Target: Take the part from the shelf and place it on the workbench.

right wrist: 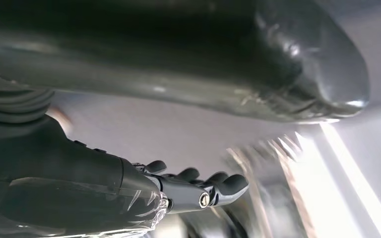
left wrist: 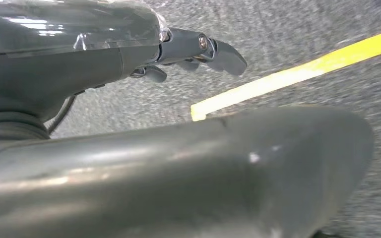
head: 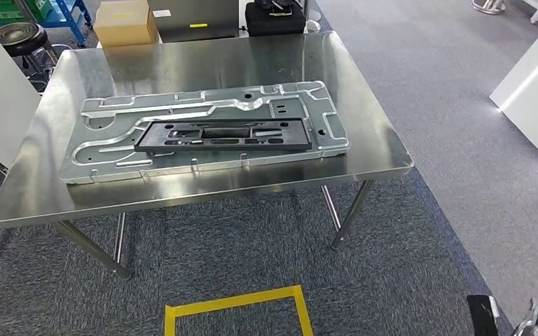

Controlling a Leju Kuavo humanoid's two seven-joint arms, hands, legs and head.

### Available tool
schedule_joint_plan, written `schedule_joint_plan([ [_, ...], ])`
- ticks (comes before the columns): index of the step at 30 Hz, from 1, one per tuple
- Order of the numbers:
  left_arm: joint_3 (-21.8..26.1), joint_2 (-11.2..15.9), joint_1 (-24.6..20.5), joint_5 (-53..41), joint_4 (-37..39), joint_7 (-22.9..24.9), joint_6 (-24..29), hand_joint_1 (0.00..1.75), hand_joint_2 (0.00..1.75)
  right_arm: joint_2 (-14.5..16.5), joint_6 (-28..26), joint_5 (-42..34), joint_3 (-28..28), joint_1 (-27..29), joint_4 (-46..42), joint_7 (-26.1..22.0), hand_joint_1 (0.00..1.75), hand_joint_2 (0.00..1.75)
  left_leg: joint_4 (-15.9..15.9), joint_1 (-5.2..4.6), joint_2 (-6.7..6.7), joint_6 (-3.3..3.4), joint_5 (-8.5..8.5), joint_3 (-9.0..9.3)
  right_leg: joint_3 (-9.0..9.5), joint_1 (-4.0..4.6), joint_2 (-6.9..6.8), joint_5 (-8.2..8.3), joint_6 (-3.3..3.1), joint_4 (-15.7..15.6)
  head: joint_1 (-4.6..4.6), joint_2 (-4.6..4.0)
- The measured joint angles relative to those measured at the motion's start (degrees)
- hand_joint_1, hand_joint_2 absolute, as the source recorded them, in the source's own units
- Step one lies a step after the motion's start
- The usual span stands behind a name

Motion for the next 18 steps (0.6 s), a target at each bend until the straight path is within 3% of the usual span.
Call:
schedule_joint_plan([
  [1,0.0,0.0,0.0,-0.2,0.0,-0.1,0.0,0.0,0.0,1.4,3.5,-1.6,-1.6,0.3,1.7,1.0,0.0,0.0,0.1,-0.05,0.11,-0.12,0.68,-0.97,-0.22,-0.15,0.0,-0.59,0.18,3.2,0.0,0.0],
  [2,0.0,0.0,0.0,-0.5,0.0,-0.3,0.0,0.0,0.0,2.9,8.4,-3.7,-3.2,0.5,3.3,1.9,0.0,0.0,0.4,-0.06,0.23,-0.31,1.32,-1.98,0.33,-0.29,0.01,0.28,0.29,4.8,0.0,0.0],
  [3,-0.1,0.0,0.0,-0.7,0.0,-0.6,0.0,0.0,0.0,4.4,13.8,-5.7,-4.9,0.8,4.8,2.9,0.0,0.0,0.6,-0.01,0.31,-0.54,1.9,-2.97,1.9,-0.43,0.01,1.98,0.33,4.3,0.0,0.0],
  [4,-0.1,0.0,-0.1,-1.0,0.0,-0.8,0.0,0.0,0.0,5.9,18.7,-7.2,-6.4,1.0,6.0,3.8,0.0,0.0,1.0,0.04,0.36,-0.83,2.38,-3.85,4.53,-0.57,0.0,3.48,0.32,1.6,0.0,0.0],
  [5,-0.2,0.1,-0.1,-1.2,0.0,-1.0,0.0,0.0,0.0,7.6,22.7,-8.3,-7.8,1.1,7.1,4.8,0.0,0.0,1.3,0.02,0.39,-1.15,2.77,-4.6,8.04,-0.64,0.02,3.73,0.24,-2.6,0.0,0.0],
  [7,-0.4,0.2,-0.4,-1.6,0.0,-1.0,0.0,0.0,0.0,10.7,27.1,-8.7,-9.8,1.1,8.8,6.8,0.0,0.0,1.9,-0.01,0.51,-1.92,3.53,-5.41,13.69,-0.41,0.15,2.02,-0.45,-10.9,-0.02,0.0],
  [8,-0.5,0.2,-0.6,-1.8,0.0,-0.9,-0.1,0.0,0.0,12.4,28.3,-8.6,-10.4,1.1,9.6,8.0,0.0,0.0,1.9,0.04,0.58,-2.35,4.01,-5.58,14.93,-0.13,0.2,1.19,-0.94,-13.1,-0.02,0.0],
  [10,-0.8,0.2,-0.7,-2.3,0.0,-0.3,-0.3,0.0,0.0,15.3,30.1,-8.5,-11.5,1.2,10.9,11.1,0.0,0.0,1.9,0.37,0.63,-3.25,4.75,-5.89,14.43,0.2,0.08,1.84,-2.15,-13.7,-0.02,0.0],
  [11,-1.0,0.2,-0.6,-2.6,0.0,0.1,-0.5,0.0,0.0,16.4,30.7,-8.5,-12.0,1.1,11.4,13.1,0.0,0.0,2.5,0.55,0.53,-3.62,3.91,-6.35,13.82,0.27,-0.02,2.47,-2.77,-13.7,-0.02,0.0],
  [13,-1.5,0.3,-0.5,-3.5,0.0,0.9,-0.7,0.0,0.0,18.5,31.1,-8.2,-12.6,1.1,12.2,17.2,0.0,0.0,6.7,0.78,0.32,-4.08,-1.11,-7.99,12.22,0.35,-0.17,3.93,-3.79,-13.8,-0.02,0.0],
  [15,-2.1,0.3,-0.4,-4.1,0.0,1.3,-0.9,0.0,0.0,20.1,30.6,-7.5,-12.9,1.0,12.7,20.7,0.0,0.0,14.4,0.8,0.22,-4.34,-6.86,-9.88,10.2,0.66,-0.16,5.45,-4.2,-13.7,-0.03,0.0],
  [16,-2.3,0.4,-0.4,-4.2,0.0,1.4,-1.0,0.0,0.0,20.6,30.3,-7.0,-13.0,1.1,12.9,22.0,0.0,0.0,17.6,0.79,0.2,-4.4,-7.9,-10.22,9.12,0.81,-0.17,6.23,-4.25,-13.6,-0.03,0.0],
  [17,-2.6,0.4,-0.4,-4.4,0.0,1.5,-1.0,0.0,0.0,21.2,30.0,-6.4,-13.0,1.0,13.1,23.2,0.0,0.0,19.3,0.79,0.19,-4.4,-7.48,-9.81,8.01,0.93,-0.18,6.99,-4.24,-13.4,-0.03,0.0],
  [18,-2.8,0.4,-0.5,-4.5,0.0,1.5,-1.1,0.0,0.0,21.6,29.9,-5.9,-13.0,1.0,13.3,24.2,0.0,0.0,19.2,0.79,0.19,-4.32,-5.94,-8.45,6.91,1.0,-0.18,7.67,-4.19,-13.2,-0.03,0.0],
])
